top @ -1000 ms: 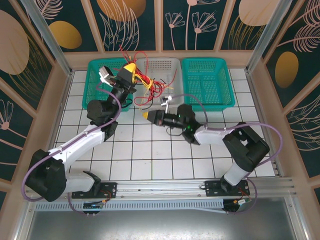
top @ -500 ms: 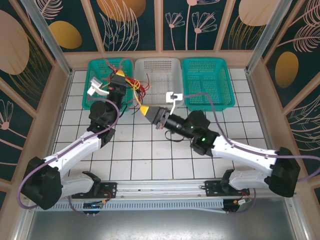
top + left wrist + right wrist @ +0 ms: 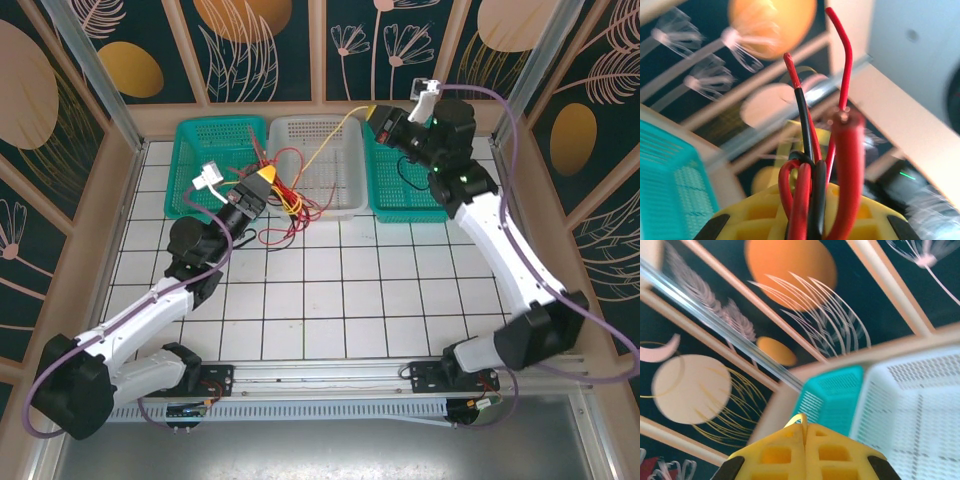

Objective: Untangle the cables

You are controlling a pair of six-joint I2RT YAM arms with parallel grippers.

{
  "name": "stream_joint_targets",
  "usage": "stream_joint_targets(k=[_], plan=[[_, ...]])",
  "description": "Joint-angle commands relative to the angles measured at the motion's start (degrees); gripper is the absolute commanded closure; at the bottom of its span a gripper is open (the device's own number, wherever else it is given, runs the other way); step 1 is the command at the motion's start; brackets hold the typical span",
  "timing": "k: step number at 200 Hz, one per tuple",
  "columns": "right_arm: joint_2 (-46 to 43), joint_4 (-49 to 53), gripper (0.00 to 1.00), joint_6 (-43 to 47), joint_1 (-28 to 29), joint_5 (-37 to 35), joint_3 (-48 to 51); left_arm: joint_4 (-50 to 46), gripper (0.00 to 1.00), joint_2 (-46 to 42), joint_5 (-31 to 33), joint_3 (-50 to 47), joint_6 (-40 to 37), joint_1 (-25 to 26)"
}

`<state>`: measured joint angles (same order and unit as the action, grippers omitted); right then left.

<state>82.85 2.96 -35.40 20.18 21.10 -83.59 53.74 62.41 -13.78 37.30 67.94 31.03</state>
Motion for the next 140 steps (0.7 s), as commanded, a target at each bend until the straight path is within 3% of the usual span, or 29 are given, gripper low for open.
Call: stream_joint_targets(k=[1, 35, 56, 79, 95, 118, 140], plan=[[4.85, 2.3, 1.0, 2.79, -1.33, 9.14, -1.15, 12.81, 1.0, -0.34, -16.61, 3.78, 9.66, 0.09], [9.15, -3.57, 1.0, 3.31, 4.72, 12.39, 2.34, 23.81, 1.0, 2.79, -18.36, 7.45, 19.49, 0.07], [9.78, -12.68, 1.0, 0.7, 10.14, 13.35, 8.54, 33.92, 1.0, 7.42, -14.01, 10.75, 27.62, 0.15], [8.2, -33.17, 1.0, -7.99, 16.05, 13.13, 21.23, 41.52, 1.0, 11.71, -4.13, 14.1, 32.14, 0.18], [6.97, -44.65, 1.0, -13.66, 20.94, 9.17, 29.32, 37.15, 1.0, 11.14, 3.55, 14.52, 26.3, 0.17], [2.87, -55.25, 1.0, -18.37, 28.25, 0.48, 39.27, 17.49, 1.0, 6.18, 12.47, 14.55, 7.39, 0.17], [-3.24, -52.34, 1.0, -16.81, 35.56, -6.37, 43.55, 7.01, 1.0, 1.42, 28.66, 9.37, -2.97, 0.17]])
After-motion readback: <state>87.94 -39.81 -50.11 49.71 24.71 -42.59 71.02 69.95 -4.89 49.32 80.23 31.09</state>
